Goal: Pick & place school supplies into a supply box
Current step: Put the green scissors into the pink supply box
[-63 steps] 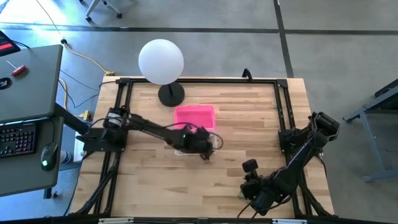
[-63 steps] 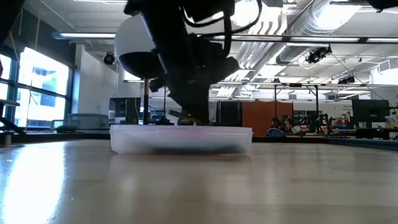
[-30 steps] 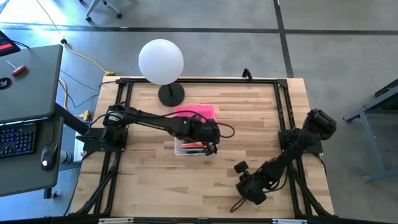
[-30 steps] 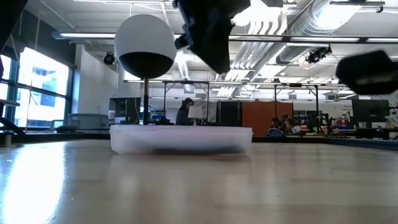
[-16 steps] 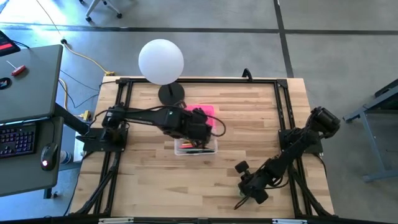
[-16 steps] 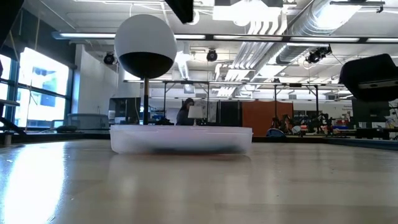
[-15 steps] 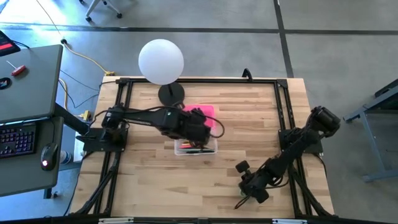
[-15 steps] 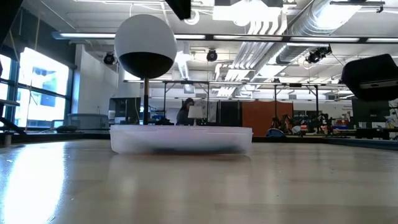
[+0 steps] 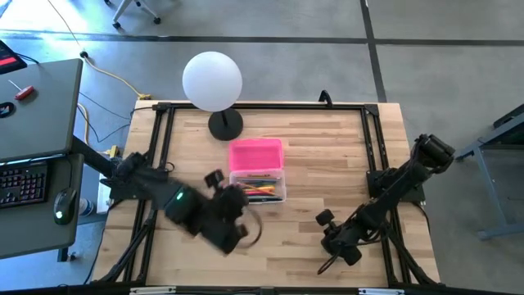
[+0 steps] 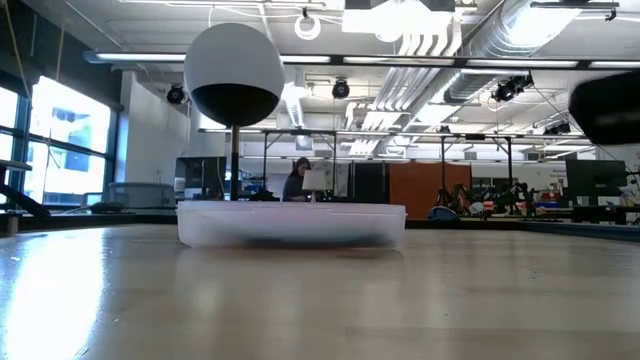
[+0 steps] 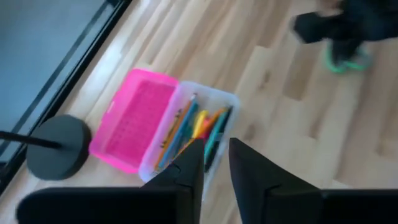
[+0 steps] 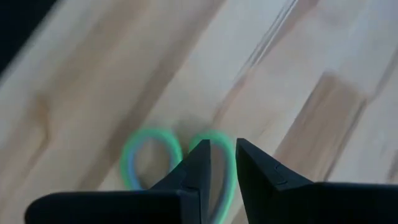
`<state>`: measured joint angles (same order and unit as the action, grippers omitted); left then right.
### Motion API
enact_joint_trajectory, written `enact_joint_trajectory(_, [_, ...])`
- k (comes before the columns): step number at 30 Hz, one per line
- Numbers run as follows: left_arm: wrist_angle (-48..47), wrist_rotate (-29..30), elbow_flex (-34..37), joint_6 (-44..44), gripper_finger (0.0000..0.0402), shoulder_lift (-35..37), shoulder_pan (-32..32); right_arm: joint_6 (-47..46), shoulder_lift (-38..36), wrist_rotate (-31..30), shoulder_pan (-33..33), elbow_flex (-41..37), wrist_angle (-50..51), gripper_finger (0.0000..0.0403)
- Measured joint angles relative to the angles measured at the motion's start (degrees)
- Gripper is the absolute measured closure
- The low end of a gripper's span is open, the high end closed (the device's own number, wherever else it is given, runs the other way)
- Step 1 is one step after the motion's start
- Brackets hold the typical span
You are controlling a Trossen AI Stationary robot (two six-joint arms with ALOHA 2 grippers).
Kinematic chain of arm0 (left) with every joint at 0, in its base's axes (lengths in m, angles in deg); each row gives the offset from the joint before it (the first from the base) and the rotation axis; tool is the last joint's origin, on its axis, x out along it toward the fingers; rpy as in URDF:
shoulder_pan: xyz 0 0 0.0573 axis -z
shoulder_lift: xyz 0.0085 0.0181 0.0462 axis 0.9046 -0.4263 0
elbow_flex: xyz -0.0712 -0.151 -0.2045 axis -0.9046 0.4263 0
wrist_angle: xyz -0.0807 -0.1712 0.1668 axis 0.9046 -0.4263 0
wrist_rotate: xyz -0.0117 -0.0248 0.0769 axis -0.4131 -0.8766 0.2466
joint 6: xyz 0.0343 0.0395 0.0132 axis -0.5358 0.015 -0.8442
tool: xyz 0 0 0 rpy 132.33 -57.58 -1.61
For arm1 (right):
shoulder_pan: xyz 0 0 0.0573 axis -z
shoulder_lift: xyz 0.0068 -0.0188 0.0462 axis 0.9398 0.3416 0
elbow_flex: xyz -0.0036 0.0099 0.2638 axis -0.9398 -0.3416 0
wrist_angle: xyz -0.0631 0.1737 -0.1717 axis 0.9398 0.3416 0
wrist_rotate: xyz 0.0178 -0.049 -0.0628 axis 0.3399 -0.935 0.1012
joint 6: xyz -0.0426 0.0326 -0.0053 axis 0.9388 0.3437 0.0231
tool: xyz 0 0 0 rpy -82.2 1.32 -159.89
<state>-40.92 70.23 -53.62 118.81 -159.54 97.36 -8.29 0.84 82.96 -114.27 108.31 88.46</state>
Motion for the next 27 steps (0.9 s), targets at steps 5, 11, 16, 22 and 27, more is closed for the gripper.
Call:
enact_joint_trajectory(5, [0.02, 5.97, 2.73, 8.06, 0.0328, 0.0, 5.61, -3.07, 0.36, -1.34, 0.07, -6.38, -4.65, 0.0348])
enact_joint_trajectory(11, [0.06, 7.94, 3.24, 12.27, 0.0365, -0.02, 8.42, -3.18, 0.08, -2.24, 0.27, -12.27, -15.46, 0.0348])
enact_joint_trajectory(16, [0.02, 9.44, 3.26, 12.72, 0.0378, -0.02, 8.27, -3.84, 0.19, -6.86, 0.24, -17.31, -27.79, 0.0367])
enact_joint_trajectory(22, [0.03, 12.72, 3.28, 11.26, 0.0359, -0.02, 6.93, 3.61, 0.53, -16.28, 1.32, -18.42, -45.83, 0.0386])
enact_joint_trajectory(27, [0.02, 13.01, 3.28, 8.71, 0.0353, -0.02, 4.07, 15.89, 0.43, -26.04, 7.21, -18.06, -65.5, 0.0395])
